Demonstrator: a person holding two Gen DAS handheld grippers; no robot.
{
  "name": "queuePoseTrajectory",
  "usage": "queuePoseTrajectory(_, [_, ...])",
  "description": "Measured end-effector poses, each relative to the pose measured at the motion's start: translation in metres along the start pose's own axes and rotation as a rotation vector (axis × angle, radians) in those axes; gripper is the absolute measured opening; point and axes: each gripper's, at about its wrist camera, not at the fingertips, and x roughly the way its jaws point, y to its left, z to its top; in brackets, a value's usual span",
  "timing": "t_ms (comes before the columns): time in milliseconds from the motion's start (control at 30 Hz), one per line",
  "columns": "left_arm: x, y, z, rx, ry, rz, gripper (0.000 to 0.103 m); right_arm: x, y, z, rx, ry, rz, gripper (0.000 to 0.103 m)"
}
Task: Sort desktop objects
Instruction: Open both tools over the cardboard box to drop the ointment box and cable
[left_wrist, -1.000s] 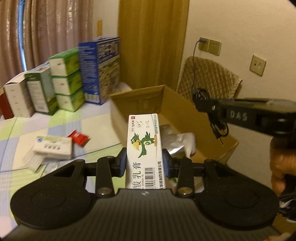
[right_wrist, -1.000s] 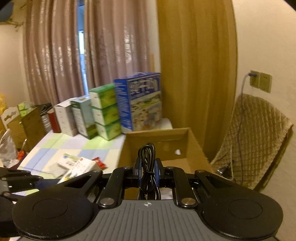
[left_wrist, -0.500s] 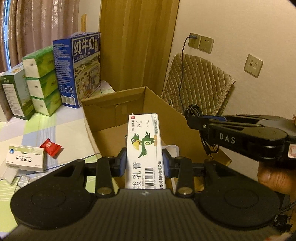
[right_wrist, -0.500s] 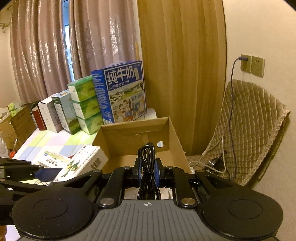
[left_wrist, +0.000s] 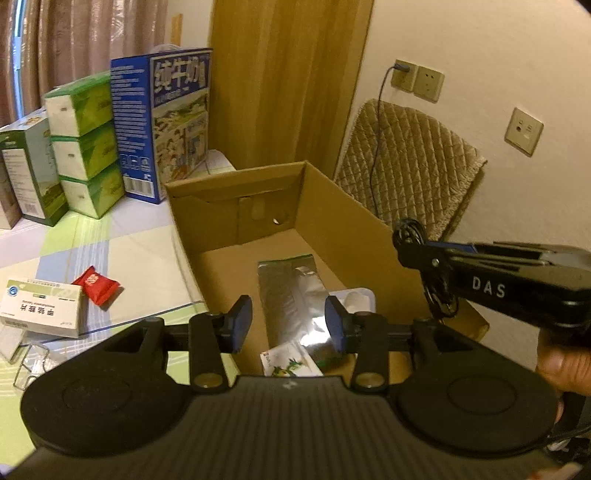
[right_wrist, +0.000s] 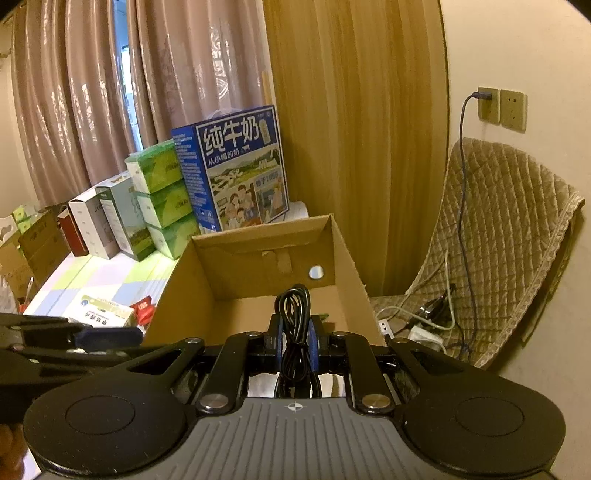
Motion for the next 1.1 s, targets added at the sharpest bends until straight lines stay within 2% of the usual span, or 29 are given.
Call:
queuePoseTrajectory(333, [-0.015,0.021,-0.005,-0.014,-0.017,0.022,0.038,0.010,0.011,-0.001,0.023,0.038,0.036,0.011])
queuePoseTrajectory(433, [-0.019,0.025,-0.009,-0.021,-0.016,0.029,0.039,0.010,0.014,0.000,0.029,0.037,0.033,0.017])
queuePoseTrajectory(500, [-0.020,0.029,-0.011,-0.023,-0.014,0.032,0.039,0.008,0.016,0.001,0.026,0.024,0.025,0.031])
queuePoseTrajectory(567, [-0.022,0.033,-0.015,-0.029,-0.009,0.033,0.040,0.004,0.016,0.001,0.035,0.012,0.026,0.037])
queuePoseTrajectory(733, [-0.032,0.041,-0.024,-0.044,-0.004,0.049,0.044,-0.009,0.021,0.000,0.031,0.002,0.027,0.040])
queuePoseTrajectory(900, [-0.047,0.048,-0.032,-0.047,-0.003,0.068,0.048,-0.023,0.034,-0.002,0.033,-0.004,0.039,0.051])
queuePoseTrajectory(1100, [-0.071,0.057,-0.040,-0.051,-0.011,0.100,0.054,-0.042,0.053,-0.008,0.010,-0.013,0.059,0.058])
